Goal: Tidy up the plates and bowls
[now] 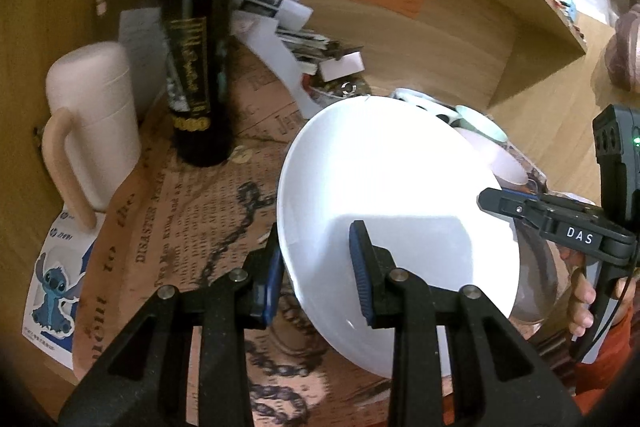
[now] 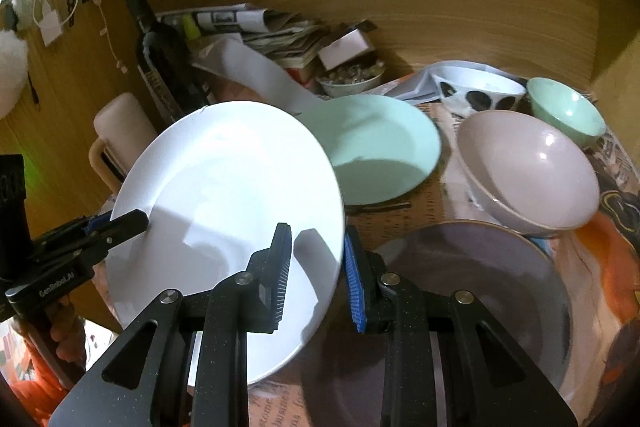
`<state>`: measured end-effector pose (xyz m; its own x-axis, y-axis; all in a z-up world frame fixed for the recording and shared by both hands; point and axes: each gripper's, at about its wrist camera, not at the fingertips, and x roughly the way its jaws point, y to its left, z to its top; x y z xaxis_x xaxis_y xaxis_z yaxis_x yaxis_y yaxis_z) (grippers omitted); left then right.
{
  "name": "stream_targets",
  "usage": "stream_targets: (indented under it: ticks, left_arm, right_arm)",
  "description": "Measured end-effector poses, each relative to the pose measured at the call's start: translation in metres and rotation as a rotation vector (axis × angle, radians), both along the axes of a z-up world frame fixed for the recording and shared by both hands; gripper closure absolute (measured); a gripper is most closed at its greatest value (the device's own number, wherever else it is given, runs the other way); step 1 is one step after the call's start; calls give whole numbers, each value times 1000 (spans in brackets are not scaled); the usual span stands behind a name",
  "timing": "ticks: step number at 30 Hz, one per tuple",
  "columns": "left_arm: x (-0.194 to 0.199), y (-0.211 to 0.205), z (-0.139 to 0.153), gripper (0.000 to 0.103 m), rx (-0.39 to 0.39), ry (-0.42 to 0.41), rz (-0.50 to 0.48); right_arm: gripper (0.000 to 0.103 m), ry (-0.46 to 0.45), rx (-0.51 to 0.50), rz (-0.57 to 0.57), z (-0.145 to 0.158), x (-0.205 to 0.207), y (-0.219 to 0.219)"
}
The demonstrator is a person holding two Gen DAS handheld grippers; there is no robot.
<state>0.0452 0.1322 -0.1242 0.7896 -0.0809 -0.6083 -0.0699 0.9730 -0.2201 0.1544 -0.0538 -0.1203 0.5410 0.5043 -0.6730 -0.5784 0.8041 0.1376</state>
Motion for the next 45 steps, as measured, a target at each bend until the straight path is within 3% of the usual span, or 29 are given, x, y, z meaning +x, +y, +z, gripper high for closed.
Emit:
stream_targets:
  ticks: [22, 45]
  left_arm:
    - [28, -80, 3, 72, 22, 21, -95]
    - [42, -131, -28, 72, 56, 132, -205]
  right_arm:
    - [79, -29, 67, -85, 9, -4, -93]
    - [79, 80, 43, -174, -26, -7, -146]
